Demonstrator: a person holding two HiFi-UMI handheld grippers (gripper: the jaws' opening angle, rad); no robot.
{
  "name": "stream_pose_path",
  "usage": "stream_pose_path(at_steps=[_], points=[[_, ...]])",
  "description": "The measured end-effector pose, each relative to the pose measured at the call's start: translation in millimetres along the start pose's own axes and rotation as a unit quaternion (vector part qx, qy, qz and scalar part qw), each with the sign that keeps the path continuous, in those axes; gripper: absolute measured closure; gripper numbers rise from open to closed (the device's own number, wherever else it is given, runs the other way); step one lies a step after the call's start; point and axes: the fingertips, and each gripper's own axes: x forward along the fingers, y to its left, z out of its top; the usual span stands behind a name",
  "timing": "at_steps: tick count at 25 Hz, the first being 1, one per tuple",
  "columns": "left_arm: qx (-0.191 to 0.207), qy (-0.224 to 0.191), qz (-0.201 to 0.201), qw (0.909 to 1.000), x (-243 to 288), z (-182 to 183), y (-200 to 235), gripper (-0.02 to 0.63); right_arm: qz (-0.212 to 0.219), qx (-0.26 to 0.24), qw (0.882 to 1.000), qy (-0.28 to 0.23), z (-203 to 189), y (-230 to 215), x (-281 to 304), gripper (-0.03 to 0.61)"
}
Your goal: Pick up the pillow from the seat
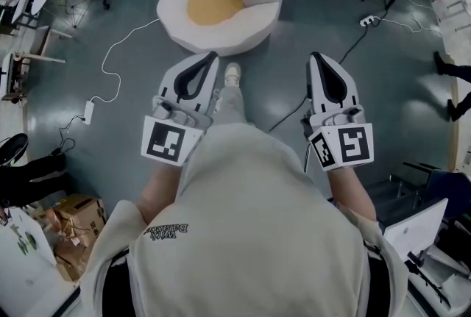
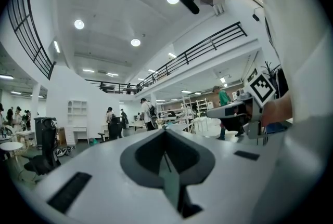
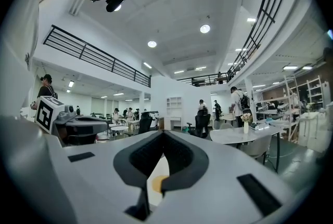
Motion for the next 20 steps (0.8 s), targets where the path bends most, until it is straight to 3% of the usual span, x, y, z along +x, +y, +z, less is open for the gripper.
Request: stream_pose_path(at_steps=[20], points=[[-0.022,0.013,-0.01,0.9996,84,-28,67,0.604,-0.004,0.004,1.0,0.021,-14,-39,99,0.569]])
